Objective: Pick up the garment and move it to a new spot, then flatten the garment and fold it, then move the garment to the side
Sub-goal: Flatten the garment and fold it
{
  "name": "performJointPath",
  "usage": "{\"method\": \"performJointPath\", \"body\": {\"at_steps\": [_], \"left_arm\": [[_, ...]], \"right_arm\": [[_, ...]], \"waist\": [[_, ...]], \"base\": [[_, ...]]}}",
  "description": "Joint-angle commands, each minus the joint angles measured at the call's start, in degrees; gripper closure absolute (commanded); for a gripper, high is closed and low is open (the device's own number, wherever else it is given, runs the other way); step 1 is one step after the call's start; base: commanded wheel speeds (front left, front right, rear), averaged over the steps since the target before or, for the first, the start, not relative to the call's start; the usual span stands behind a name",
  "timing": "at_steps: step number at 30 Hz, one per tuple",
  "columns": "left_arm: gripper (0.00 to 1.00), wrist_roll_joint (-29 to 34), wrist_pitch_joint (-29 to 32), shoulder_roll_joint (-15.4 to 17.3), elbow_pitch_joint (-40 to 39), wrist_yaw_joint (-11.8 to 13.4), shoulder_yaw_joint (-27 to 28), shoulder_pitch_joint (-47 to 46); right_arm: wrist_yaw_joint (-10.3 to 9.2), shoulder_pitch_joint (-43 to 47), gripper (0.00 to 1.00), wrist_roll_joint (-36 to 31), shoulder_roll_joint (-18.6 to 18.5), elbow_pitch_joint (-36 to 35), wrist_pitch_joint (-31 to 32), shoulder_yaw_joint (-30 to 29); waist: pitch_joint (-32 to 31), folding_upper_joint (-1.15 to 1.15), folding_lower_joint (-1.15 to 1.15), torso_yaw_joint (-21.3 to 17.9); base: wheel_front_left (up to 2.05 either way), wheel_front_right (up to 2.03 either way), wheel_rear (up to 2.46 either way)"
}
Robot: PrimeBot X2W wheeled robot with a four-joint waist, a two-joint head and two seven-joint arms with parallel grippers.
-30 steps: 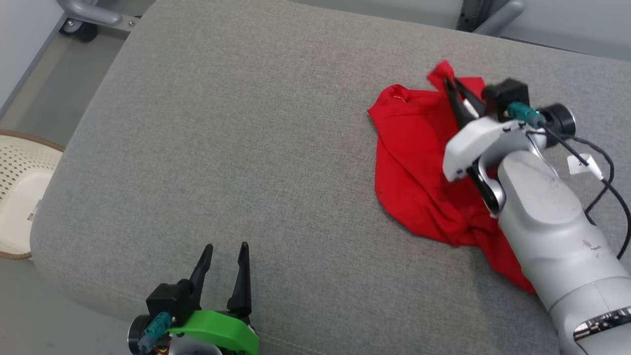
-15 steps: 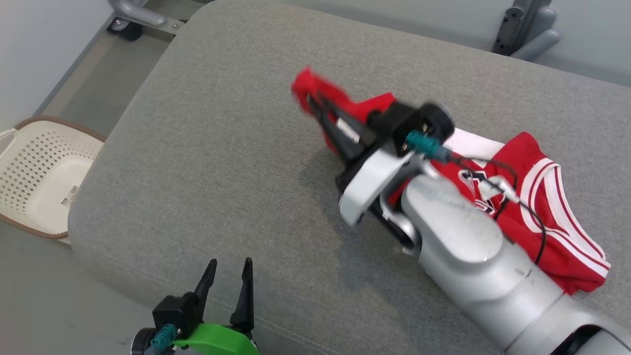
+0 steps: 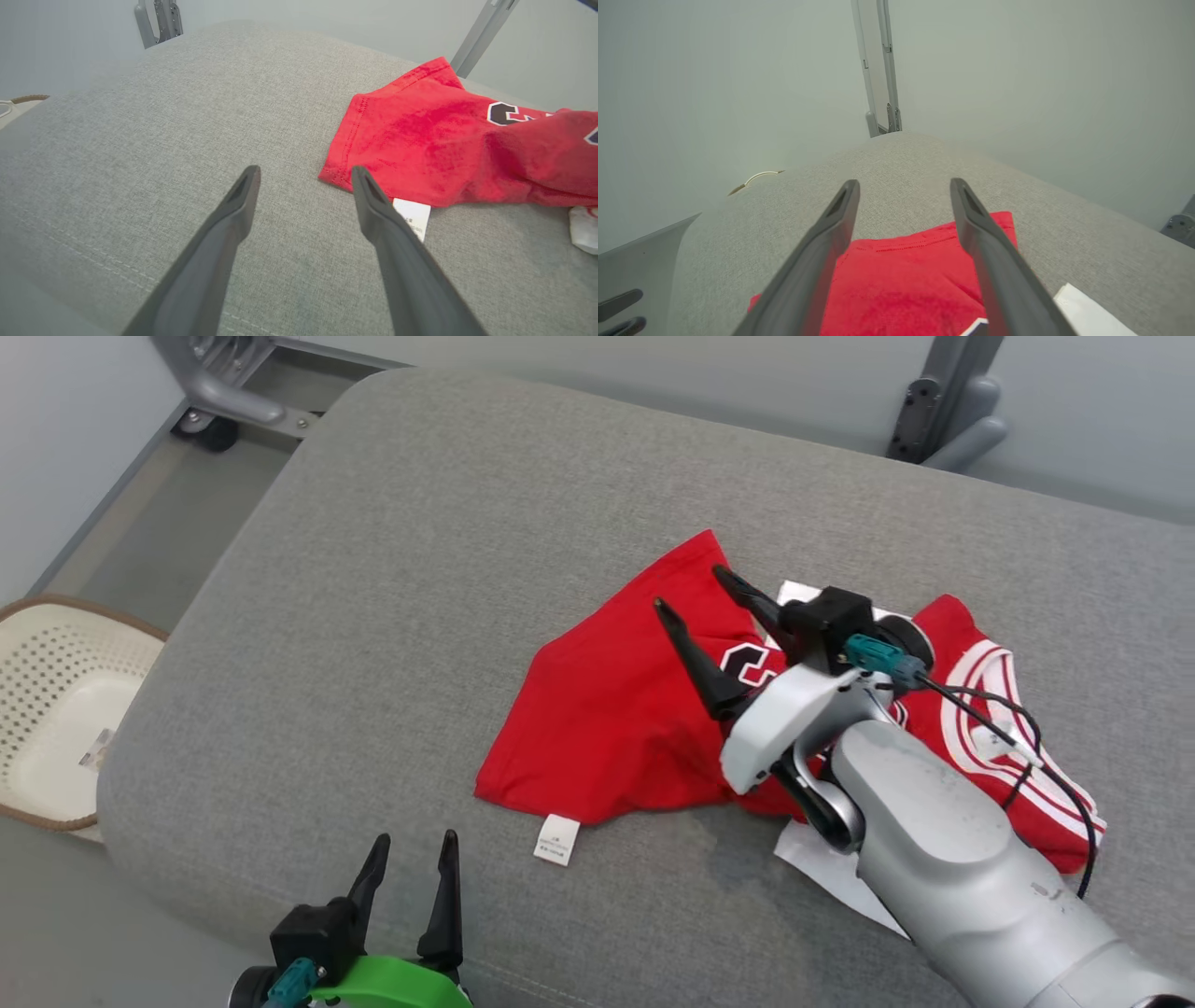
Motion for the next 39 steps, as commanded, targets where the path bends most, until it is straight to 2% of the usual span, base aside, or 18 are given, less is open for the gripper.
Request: {"method": "performJointPath", "body": {"at_steps": [1,10,14,18,26,34,39], "left_arm": [[0.0,0.7,0.0,0.1,-0.1,-0.1,0.4,0.3],[0.0,2.2,0.0,0.1,-1.1,-0.8,1.1,0.5],[0.0,1.4,0.0,0.2,-1.4,-0.9,-0.1,-1.0],[0.0,0.3,0.0,0.1,-1.6,-0.5,-1.6,-2.3],[0.0,-1.6,0.0,0.1,-1.8,0.6,-3.4,-4.1],[0.0,-3.0,0.0,0.1,-2.7,1.4,-4.4,-4.6],[0.0,-3.7,0.0,0.1,-3.2,1.9,-4.9,-4.7]], "right_arm": [[-0.05,1.3,0.0,-0.6,-0.4,-0.6,-0.2,-1.1],[-0.05,7.1,0.0,-4.4,-3.3,-1.5,-0.2,-9.3],[-0.05,5.2,0.0,-6.2,-5.2,0.3,-0.2,-10.3],[-0.05,0.7,0.0,-7.2,-7.2,3.5,0.2,-9.9],[-0.05,-9.3,0.0,-5.6,-10.0,10.4,6.1,-3.9],[-0.05,-13.2,0.0,1.0,-12.2,14.9,16.7,6.8],[-0.05,-14.3,0.0,2.8,-13.8,18.4,21.9,10.6]], "waist": [[-1.1,0.5,0.0,-3.0],[-2.3,0.5,0.0,-8.9],[-0.1,0.5,0.0,-9.1],[3.2,0.5,0.0,-7.5],[7.7,0.5,0.0,-2.2],[9.4,0.5,0.0,1.3],[10.3,0.5,0.0,2.4]], "base": [[0.0,0.0,0.0],[0.0,0.0,0.0],[0.0,0.0,0.0],[0.0,0.0,0.0],[0.0,0.0,0.0],[0.0,0.0,0.0],[0.0,0.0,0.0]]}}
